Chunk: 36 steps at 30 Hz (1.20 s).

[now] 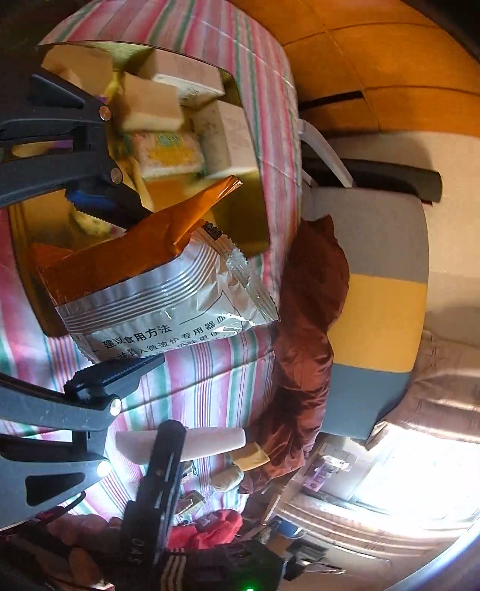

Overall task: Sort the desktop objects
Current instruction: 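Carry the snack packet and white block into the gold tray and release both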

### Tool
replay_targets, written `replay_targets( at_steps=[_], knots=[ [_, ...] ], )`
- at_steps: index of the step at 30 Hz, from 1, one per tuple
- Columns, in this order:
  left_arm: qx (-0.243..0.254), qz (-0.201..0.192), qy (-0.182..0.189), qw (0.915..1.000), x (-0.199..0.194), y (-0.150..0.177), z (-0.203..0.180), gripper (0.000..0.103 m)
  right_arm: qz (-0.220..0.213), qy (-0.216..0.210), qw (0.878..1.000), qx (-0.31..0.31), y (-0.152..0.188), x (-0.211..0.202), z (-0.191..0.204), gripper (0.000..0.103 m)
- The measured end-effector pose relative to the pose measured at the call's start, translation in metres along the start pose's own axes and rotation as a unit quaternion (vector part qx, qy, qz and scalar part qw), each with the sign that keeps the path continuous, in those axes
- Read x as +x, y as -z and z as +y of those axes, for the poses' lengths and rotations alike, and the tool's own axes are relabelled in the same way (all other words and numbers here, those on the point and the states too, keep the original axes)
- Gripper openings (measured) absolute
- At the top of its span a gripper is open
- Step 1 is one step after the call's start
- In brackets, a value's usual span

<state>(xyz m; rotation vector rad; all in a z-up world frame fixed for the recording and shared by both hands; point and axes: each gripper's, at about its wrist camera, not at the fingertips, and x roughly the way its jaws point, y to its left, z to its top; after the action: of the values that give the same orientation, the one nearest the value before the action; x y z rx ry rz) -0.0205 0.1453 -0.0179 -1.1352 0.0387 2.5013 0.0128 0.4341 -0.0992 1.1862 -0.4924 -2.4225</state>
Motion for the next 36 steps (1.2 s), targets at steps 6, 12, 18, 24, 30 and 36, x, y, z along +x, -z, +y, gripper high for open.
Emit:
replay_targets(
  at_steps=[6, 12, 18, 24, 30, 36],
  knots=[
    [-0.041, -0.012, -0.012, 0.9990, -0.021, 0.014, 0.045, 0.065, 0.016, -0.018, 1.000, -0.010, 0.016, 0.015, 0.031, 0.071],
    [-0.077, -0.018, -0.033, 0.9963, -0.033, 0.026, 0.089, 0.065, 0.032, -0.038, 0.999, -0.015, 0.023, 0.031, 0.056, 0.071],
    [-0.117, -0.009, -0.034, 0.9926, -0.030, 0.030, 0.120, 0.065, 0.039, -0.041, 0.997, -0.043, 0.019, 0.043, 0.084, 0.071],
    [-0.114, -0.034, -0.024, 0.9926, -0.024, -0.001, 0.129, 0.065, 0.043, -0.040, 0.997, -0.060, 0.003, 0.055, 0.102, 0.071],
    [-0.112, -0.022, -0.019, 0.9933, 0.015, -0.049, 0.136, 0.066, 0.016, -0.028, 0.998, -0.059, -0.044, 0.076, 0.119, 0.079],
    [-0.128, 0.006, -0.018, 0.9916, 0.033, -0.044, 0.152, 0.066, 0.017, -0.012, 0.999, -0.038, -0.069, 0.103, 0.119, 0.085]
  ],
)
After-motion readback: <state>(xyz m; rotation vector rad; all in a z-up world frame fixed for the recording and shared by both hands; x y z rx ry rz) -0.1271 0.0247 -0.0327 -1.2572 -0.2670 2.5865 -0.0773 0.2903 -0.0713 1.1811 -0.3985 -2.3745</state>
